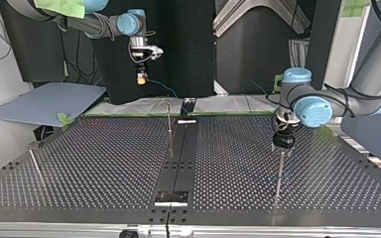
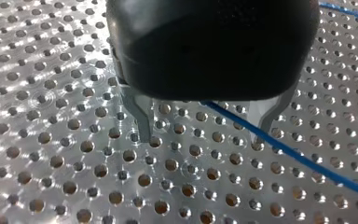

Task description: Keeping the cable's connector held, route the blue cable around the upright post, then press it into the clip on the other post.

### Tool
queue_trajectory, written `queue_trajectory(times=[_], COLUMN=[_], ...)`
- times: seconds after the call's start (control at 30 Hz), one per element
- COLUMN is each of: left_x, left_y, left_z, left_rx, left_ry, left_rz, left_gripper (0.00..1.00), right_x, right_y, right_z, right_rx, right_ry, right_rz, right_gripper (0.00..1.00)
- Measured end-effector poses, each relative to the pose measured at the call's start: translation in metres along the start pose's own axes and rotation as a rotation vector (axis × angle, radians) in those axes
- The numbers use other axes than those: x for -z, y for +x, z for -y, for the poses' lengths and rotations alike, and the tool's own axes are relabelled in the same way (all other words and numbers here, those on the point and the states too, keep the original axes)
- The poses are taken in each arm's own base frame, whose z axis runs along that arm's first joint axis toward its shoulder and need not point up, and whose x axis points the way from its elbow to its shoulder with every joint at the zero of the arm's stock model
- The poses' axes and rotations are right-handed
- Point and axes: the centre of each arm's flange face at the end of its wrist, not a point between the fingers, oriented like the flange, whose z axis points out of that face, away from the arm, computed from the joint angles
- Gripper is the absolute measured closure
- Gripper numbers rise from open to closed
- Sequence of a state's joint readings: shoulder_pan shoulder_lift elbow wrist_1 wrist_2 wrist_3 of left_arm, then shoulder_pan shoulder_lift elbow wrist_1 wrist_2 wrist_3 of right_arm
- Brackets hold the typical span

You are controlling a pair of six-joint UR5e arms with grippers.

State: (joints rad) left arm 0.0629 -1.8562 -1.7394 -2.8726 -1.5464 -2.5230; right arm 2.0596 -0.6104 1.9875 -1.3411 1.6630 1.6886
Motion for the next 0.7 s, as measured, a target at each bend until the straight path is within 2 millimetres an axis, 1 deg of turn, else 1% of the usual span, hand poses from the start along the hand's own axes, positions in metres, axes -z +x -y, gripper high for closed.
queue_trajectory(times=[0.13, 0.37, 0.7], left_x=[0.010, 0.019, 0.027], left_y=[-0.002, -0.013, -0.016], left_z=[-0.001, 0.008, -0.011], left_rx=[0.046, 0.111, 0.212], left_ry=[0.025, 0.082, 0.064], left_rz=[0.019, 0.055, 0.060], left_gripper=[0.00, 0.00, 0.00], right_x=[0.000, 0.000, 0.000], right_y=[0.000, 0.000, 0.000], right_z=[0.000, 0.001, 0.001], right_rx=[0.000, -0.001, -0.004], right_ry=[0.003, 0.010, 0.012], right_rz=[-0.001, 0.000, 0.001], right_gripper=[1.00, 1.00, 1.00])
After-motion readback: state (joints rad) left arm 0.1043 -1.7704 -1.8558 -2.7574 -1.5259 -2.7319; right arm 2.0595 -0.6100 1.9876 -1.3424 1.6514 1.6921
